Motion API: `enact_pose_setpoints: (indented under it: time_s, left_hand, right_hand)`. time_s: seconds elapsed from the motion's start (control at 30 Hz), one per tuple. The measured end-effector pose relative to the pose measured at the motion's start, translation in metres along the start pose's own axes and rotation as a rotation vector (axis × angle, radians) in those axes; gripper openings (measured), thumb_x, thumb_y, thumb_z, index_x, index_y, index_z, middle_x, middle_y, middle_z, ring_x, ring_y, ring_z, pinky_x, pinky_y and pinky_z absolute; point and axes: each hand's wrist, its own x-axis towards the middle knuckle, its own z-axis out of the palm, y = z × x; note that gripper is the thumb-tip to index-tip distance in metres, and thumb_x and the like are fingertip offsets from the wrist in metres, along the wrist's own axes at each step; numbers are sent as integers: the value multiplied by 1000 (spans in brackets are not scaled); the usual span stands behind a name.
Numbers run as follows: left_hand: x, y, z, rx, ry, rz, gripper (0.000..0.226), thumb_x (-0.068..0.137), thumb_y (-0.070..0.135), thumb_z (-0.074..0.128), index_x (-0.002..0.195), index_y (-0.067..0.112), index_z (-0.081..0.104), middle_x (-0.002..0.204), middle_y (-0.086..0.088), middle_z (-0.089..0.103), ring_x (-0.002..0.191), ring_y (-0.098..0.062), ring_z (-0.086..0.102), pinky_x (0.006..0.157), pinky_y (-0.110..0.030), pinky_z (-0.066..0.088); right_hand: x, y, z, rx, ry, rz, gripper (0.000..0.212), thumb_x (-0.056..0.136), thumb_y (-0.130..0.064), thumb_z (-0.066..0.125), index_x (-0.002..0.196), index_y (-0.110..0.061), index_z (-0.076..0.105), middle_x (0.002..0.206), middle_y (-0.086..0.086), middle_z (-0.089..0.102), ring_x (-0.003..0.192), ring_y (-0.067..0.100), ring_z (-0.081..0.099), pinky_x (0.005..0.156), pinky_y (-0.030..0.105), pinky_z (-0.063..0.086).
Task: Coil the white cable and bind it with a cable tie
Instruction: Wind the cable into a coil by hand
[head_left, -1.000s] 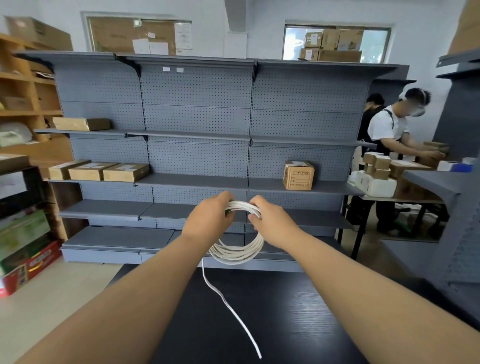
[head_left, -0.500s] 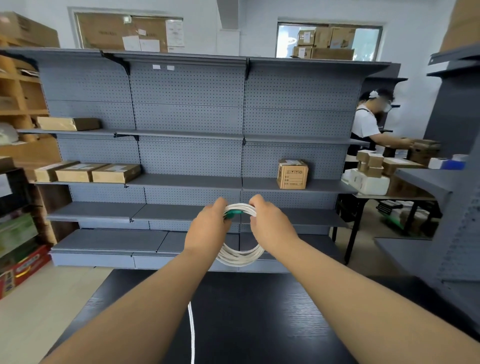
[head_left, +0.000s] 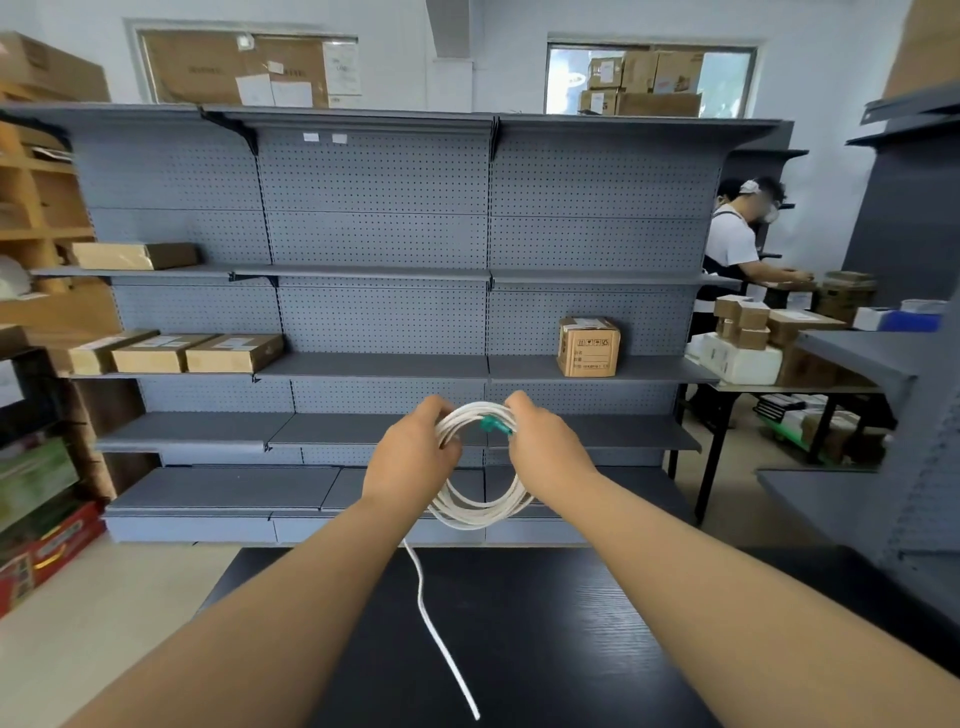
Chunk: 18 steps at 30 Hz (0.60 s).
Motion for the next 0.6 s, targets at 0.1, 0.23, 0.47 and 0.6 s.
enact_pose_setpoints:
  time_s: [0.1, 0.23, 0.47, 0.6]
  left_hand:
    - [1, -6, -3, -20, -5, -19, 18, 88, 17, 54, 106, 19, 51, 81, 0, 59, 74, -22, 53, 63, -28, 37]
    - [7, -13, -5, 76, 22, 47, 19, 90, 11, 47, 109, 12, 49, 89, -6, 54, 78, -26, 48, 65, -32, 36]
    - [16, -19, -18, 296, 2, 77, 11, 93, 9, 40, 103, 11, 45, 84, -8, 41, 66, -31, 46, 57, -37, 37]
    - [21, -25, -23, 365, -29, 85, 10, 92, 7, 40, 101, 11, 42, 85, -9, 41, 62, -31, 46, 53, -37, 36]
  right_hand:
    - [4, -1, 4, 94, -8, 85, 15, 95, -7, 40, 109, -11, 43, 87, 9, 53, 75, 27, 52, 60, 32, 38]
    - [6, -8, 6, 167, -52, 86, 22, 94, -8, 46, 115, -14, 42, 97, 11, 59, 83, 28, 57, 69, 36, 45]
    - [9, -20, 2, 188, -323, -93, 72, 78, -20, 71, 134, -18, 27, 107, 1, 46, 92, 18, 48, 74, 29, 38]
    - [10, -24, -4, 222, -286, -96, 85, 77, -29, 74, 143, -21, 21, 123, -1, 44, 111, 18, 47, 89, 26, 36]
